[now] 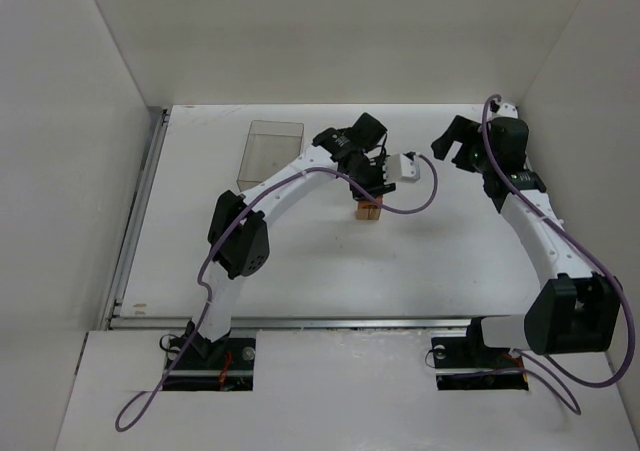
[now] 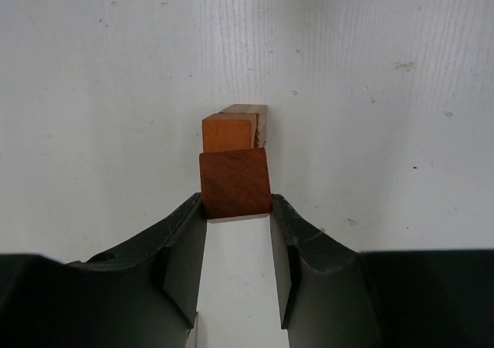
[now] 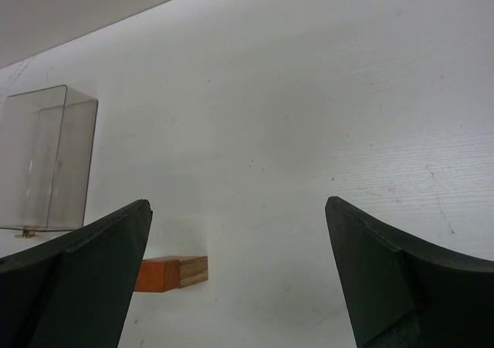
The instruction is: Build the wood block tower
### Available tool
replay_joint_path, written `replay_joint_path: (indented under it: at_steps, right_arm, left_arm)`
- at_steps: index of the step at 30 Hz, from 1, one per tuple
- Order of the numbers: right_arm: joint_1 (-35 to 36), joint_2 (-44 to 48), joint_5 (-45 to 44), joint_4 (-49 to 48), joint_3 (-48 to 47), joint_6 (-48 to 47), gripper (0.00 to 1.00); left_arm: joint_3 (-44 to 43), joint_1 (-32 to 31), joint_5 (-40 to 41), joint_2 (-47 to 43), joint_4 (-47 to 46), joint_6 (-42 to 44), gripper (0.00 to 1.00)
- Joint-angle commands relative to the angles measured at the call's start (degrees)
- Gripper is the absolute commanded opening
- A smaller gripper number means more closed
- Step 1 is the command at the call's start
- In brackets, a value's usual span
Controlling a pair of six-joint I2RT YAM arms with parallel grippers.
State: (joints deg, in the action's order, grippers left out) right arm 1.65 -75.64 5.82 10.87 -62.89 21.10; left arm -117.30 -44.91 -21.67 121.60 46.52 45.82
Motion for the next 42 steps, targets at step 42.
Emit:
replay_joint_path:
  at_steps: [42]
  right_arm:
    - [-0.3,-2.3,3.4,-3.5,1.2,-0.7,1.00]
  left_arm:
    - [-6.9,-0.2,2.4,5.7,5.0,3.0,0.00]
